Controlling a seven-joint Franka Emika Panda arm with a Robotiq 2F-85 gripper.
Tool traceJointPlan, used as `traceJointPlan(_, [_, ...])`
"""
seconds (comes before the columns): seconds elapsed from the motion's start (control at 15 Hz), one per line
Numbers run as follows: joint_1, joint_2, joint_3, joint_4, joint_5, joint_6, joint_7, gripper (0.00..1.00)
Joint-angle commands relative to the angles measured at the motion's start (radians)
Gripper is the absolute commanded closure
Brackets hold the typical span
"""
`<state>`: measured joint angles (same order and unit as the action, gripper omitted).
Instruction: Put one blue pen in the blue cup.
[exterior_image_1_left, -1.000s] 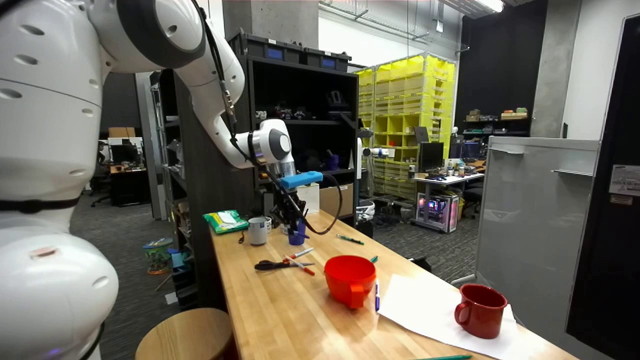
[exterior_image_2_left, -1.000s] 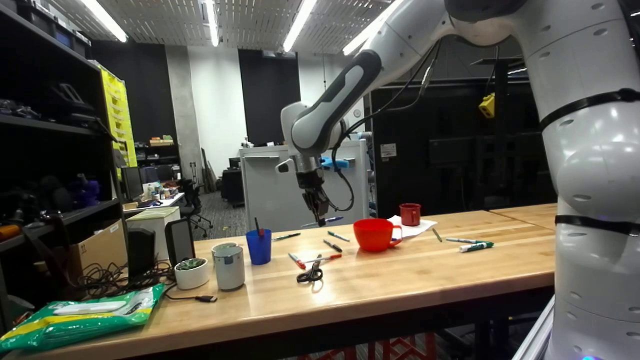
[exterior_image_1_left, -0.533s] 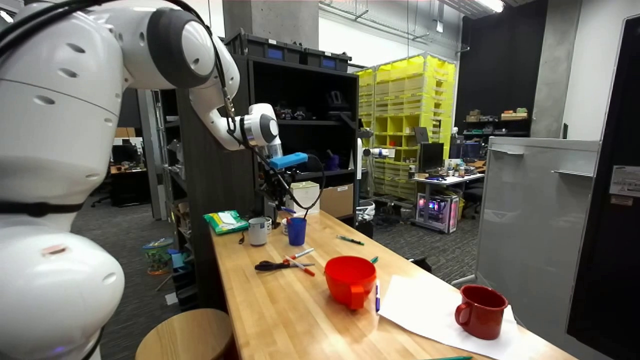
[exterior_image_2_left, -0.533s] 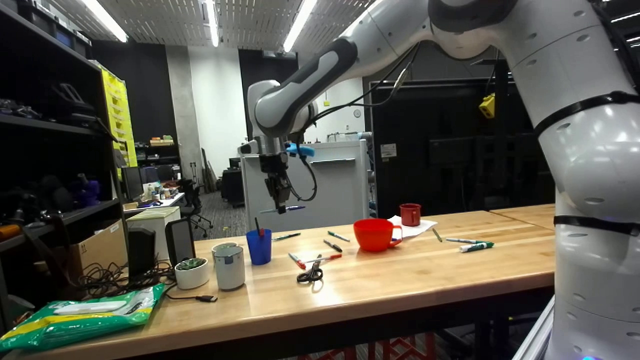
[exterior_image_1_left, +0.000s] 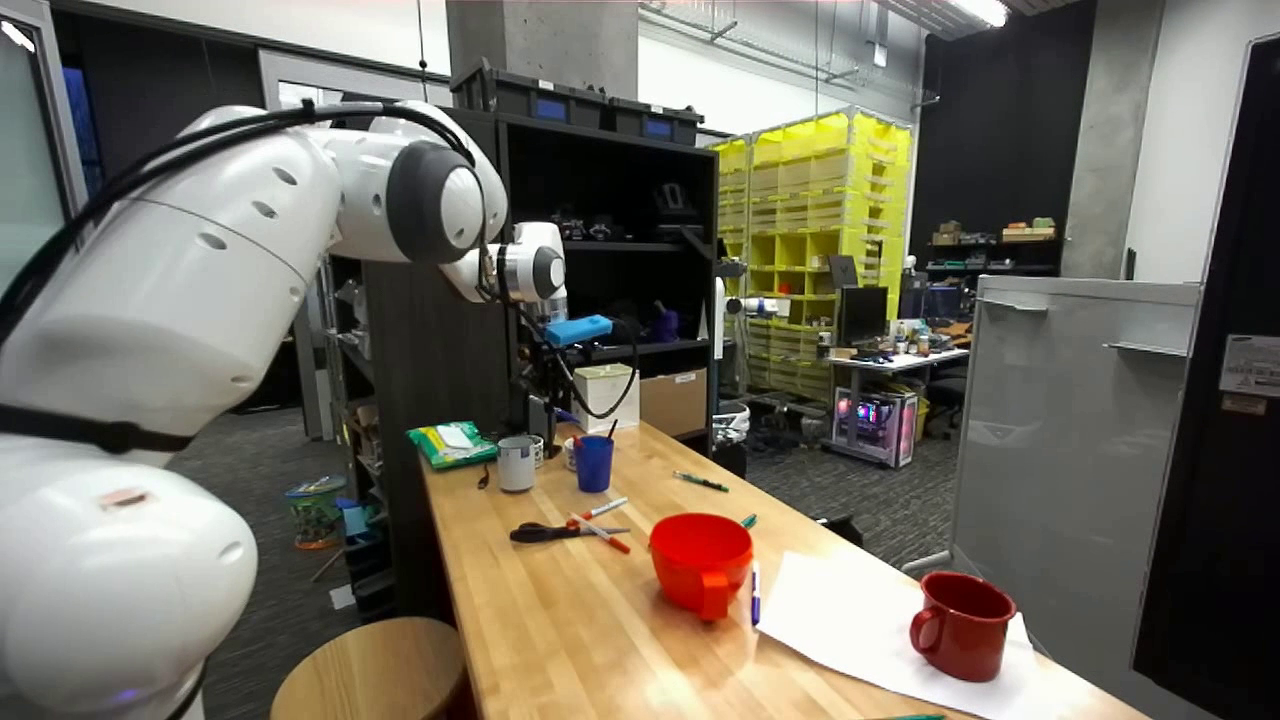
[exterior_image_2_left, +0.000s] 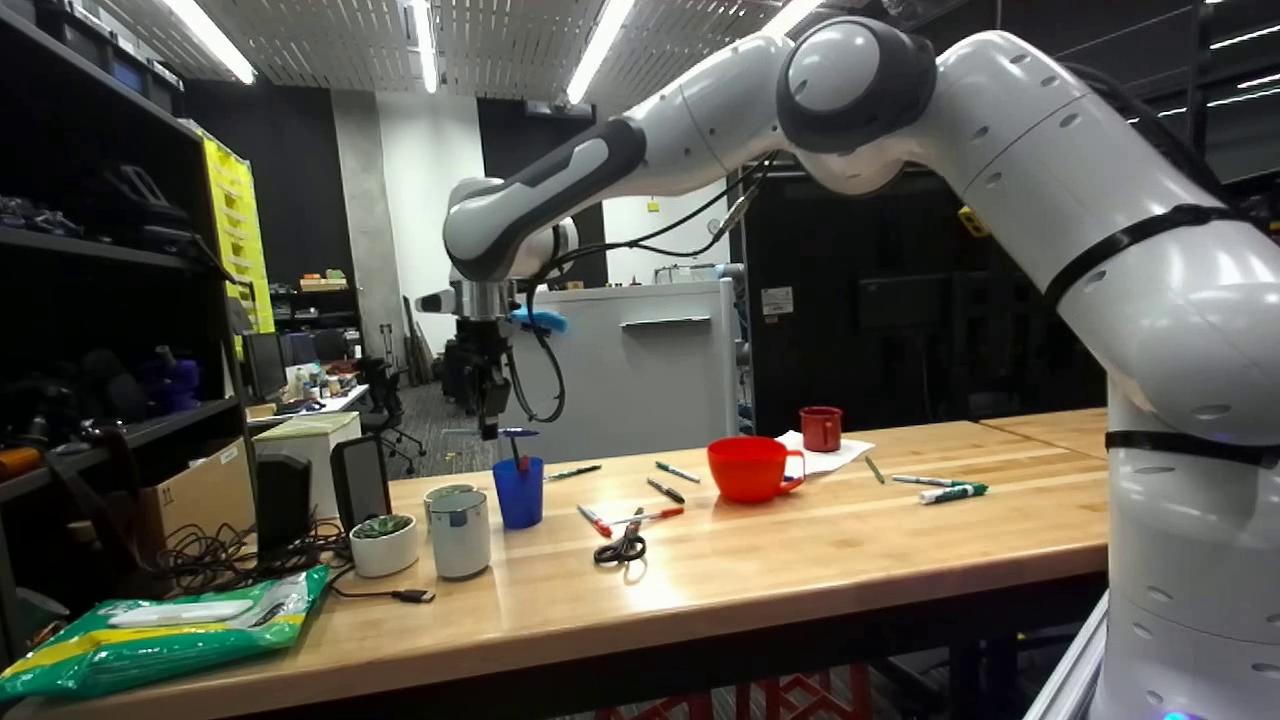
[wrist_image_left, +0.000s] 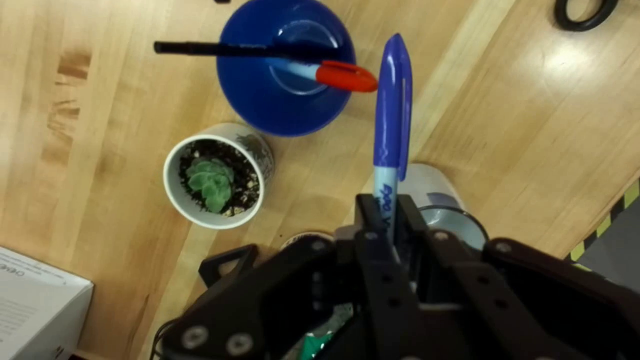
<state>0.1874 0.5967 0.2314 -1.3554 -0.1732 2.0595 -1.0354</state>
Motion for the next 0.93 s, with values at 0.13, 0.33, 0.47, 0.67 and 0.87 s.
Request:
traceJointPlan(0.13, [0.000,0.152,0.010,0.298,0.067,-0.107,-0.095,0.97])
traceJointPlan(0.33, [-0.012,0.196,0.014,0.386,0.121,-0.140,-0.130,0.97])
traceJointPlan(0.47, [-0.016,0.219,0.013,0.429,0.151,-0.162,-0.139,0.97])
traceJointPlan(0.67, [-0.036,0.239,0.026,0.455,0.189,-0.178,-0.142,0.97])
traceJointPlan(0.87, [-0.048,0.248,0.031,0.456,0.228,-0.179,-0.136,0.97])
